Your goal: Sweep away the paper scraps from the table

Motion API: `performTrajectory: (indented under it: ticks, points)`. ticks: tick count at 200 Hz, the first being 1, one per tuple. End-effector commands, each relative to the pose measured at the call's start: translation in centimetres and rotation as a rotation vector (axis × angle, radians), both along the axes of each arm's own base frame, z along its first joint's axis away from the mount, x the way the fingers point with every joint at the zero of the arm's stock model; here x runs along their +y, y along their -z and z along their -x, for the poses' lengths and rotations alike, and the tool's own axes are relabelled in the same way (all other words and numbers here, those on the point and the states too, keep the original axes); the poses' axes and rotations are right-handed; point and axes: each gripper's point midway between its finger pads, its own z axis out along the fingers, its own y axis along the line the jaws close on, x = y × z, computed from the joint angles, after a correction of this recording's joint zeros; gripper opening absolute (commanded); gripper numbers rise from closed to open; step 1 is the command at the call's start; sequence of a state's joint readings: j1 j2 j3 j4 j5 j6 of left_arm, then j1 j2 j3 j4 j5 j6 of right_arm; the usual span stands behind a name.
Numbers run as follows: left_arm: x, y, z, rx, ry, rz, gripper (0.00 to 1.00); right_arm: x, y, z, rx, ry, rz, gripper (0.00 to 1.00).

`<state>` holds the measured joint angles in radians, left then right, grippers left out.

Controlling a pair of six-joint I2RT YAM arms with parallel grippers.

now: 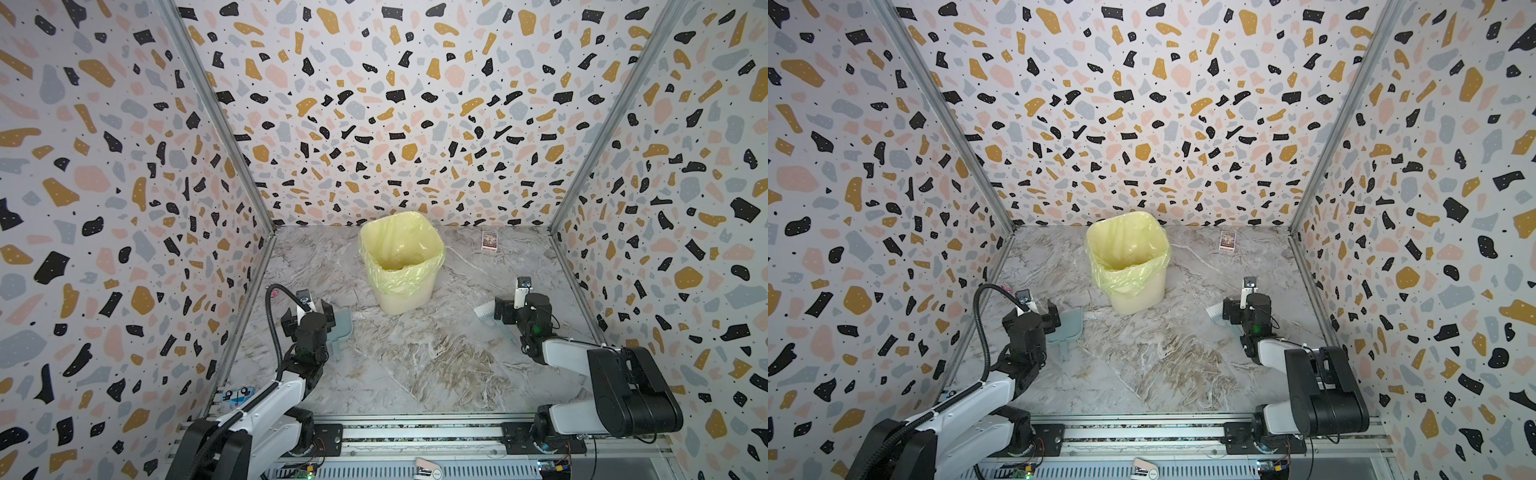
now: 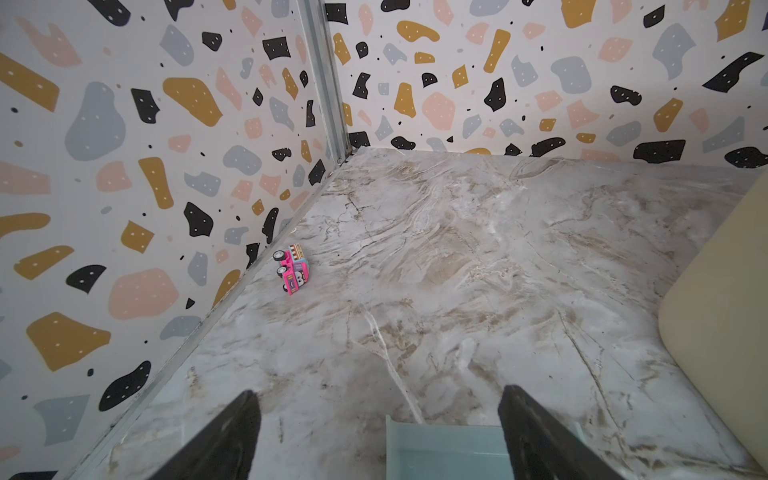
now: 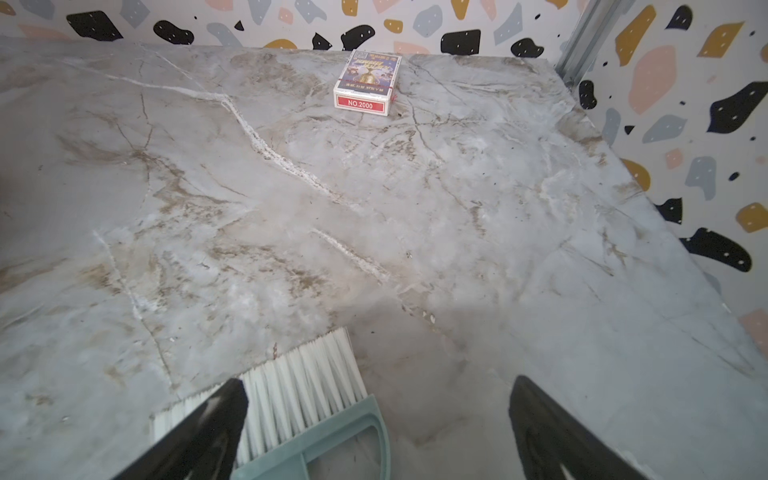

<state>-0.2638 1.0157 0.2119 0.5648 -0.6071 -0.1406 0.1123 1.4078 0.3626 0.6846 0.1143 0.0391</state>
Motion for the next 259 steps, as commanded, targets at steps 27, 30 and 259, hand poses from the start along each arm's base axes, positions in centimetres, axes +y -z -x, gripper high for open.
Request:
performTrajectory:
  ticks: [27,30,259]
  points:
    - [1.0,-2.6,-0.3,-0.197,-0.038,-0.034,0.9,0.3,-5.1,-1.0,-0.264,-0.027,0.049,0.99]
    - [1.1,-2.5,-0.3,-0.198,-0.04,-0.037,0.9,0.3,-5.1,-0.8,-0.275,-0.028,0.05,0.99]
    - [1.6,-0.6,-2.0,-0.192,-0.044,-0.056,0.9,0.0,-5.3,1.1,-0.397,-0.015,0.04,0.99]
